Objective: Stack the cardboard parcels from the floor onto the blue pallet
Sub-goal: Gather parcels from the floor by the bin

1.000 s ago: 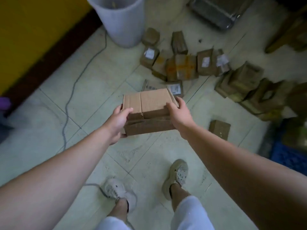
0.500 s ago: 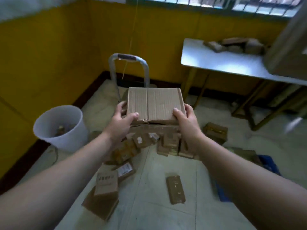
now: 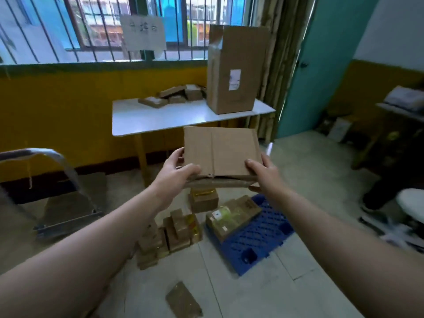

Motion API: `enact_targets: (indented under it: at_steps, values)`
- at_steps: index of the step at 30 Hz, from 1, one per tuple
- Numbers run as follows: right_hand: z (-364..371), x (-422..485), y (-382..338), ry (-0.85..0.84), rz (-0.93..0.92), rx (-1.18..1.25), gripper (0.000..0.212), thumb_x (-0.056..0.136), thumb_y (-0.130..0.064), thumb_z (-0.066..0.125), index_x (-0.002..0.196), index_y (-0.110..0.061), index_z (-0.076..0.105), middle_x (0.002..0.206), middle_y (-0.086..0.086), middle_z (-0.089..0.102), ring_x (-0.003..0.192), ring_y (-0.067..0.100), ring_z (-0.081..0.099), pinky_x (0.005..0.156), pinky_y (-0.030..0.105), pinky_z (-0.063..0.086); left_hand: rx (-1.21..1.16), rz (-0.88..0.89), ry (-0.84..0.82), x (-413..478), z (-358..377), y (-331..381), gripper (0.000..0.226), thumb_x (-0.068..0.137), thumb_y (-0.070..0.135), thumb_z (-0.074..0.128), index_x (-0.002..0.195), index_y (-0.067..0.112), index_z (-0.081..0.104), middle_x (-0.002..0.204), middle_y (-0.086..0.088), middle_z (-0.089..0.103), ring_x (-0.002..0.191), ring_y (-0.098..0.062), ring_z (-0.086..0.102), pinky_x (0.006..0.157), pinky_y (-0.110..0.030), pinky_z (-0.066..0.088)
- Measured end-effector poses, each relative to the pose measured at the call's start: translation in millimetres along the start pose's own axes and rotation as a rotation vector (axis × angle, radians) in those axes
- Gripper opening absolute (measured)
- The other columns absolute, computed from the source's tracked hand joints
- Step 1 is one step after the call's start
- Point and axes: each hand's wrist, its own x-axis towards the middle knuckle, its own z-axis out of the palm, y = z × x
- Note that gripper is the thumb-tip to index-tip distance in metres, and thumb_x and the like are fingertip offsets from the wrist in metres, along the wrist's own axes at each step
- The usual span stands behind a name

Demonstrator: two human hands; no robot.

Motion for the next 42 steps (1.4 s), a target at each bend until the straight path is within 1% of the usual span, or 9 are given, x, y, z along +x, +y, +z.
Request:
enact_targets:
  at_steps: [5,9,12,15,18,24,30,36,42]
  values:
    - [-125.1,29.0,25.2,0.071,0.020,-0.071,0.030,0.095,-0.034,0.053,0.123,-0.038,0.043,0.113,-0.002,0.061,0.102,0.023,0.060,0.091,0.051,0.051,0.047,-0.050,-0.064,55.9,127.1,1.7,0.073,0.080,0.036,0.068,0.140,0.043,0.028,0.115,0.008,0.052,0.105,-0.018,0.057,0.092,-0.041,0.047]
    - [-207.0,56.3,42.3,0.111,0.021,-0.125,0.057,0.095,-0.031,0.053,0.146,-0.034,0.027,0.121,-0.006,0.053,0.103,0.017,0.056,0.090,0.040,0.050,0.092,-0.102,-0.105,94.7,212.1,-4.6,0.074,0.080,0.034,0.068,0.142,0.040,0.028,0.121,0.005,0.053,0.103,-0.016,0.057,0.083,-0.037,0.048]
    - [-247.4,80.7,52.9,0.099,-0.003,-0.199,0.075,0.092,-0.033,0.058,0.149,-0.042,0.010,0.122,-0.015,0.037,0.097,0.004,0.047,0.083,0.029,0.044,0.141,-0.142,-0.098,122.2,248.9,-8.8,0.072,0.081,0.035,0.066,0.142,0.038,0.029,0.120,0.005,0.053,0.102,-0.017,0.058,0.082,-0.038,0.049]
    - [-270.7,113.5,65.6,0.036,-0.009,-0.399,0.091,0.084,-0.042,0.066,0.148,-0.047,0.003,0.137,-0.021,0.022,0.119,0.009,0.036,0.091,0.027,0.037,0.174,-0.186,-0.092,153.5,269.1,-15.2,0.064,0.083,0.033,0.064,0.140,0.036,0.035,0.121,0.004,0.054,0.102,-0.019,0.058,0.091,-0.044,0.048]
    - [-277.9,155.9,78.4,-0.080,0.048,-0.596,0.097,0.077,-0.056,0.067,0.150,-0.043,0.004,0.158,-0.013,-0.003,0.141,0.021,0.020,0.107,0.038,0.033,0.214,-0.217,-0.066,186.7,280.9,-25.0,0.061,0.082,0.035,0.062,0.137,0.040,0.037,0.117,0.006,0.054,0.103,-0.020,0.057,0.095,-0.047,0.045]
    - [-280.9,267.1,99.2,-0.160,0.118,-0.715,0.111,0.070,-0.062,0.069,0.151,-0.039,-0.004,0.159,-0.005,-0.008,0.144,0.025,0.014,0.109,0.041,0.031,0.204,-0.222,-0.030,282.6,296.5,-49.9,0.063,0.084,0.034,0.059,0.138,0.048,0.031,0.116,0.010,0.050,0.097,-0.007,0.052,0.078,-0.031,0.041]
    - [-316.4,387.0,113.4,-0.411,0.123,-1.074,0.127,0.050,-0.083,0.058,0.147,-0.043,-0.014,0.156,-0.001,-0.026,0.146,0.024,-0.013,0.116,0.043,0.009,0.167,-0.357,0.003,392.4,322.7,-75.6,0.064,0.086,0.036,0.058,0.141,0.046,0.028,0.124,0.003,0.047,0.108,-0.019,0.052,0.097,-0.043,0.041]
    - [-330.3,479.7,135.9,-0.638,-0.095,-1.310,0.122,0.055,-0.082,0.057,0.144,-0.045,-0.018,0.158,0.003,-0.019,0.145,0.026,-0.015,0.115,0.048,-0.002,0.223,-0.422,-0.016,464.5,345.0,-89.8,0.059,0.088,0.033,0.057,0.141,0.041,0.033,0.126,0.002,0.052,0.103,-0.016,0.055,0.087,-0.036,0.047]
    - [-336.3,565.5,212.8,-0.687,-0.140,-1.283,0.108,0.056,-0.084,0.053,0.144,-0.050,-0.001,0.148,0.005,0.014,0.132,0.029,0.022,0.107,0.047,0.027,0.277,-0.415,0.028,529.0,373.2,-145.8,0.032,0.093,0.049,0.043,0.124,0.057,0.042,0.120,0.022,0.048,0.117,-0.017,0.047,0.089,-0.036,0.043]
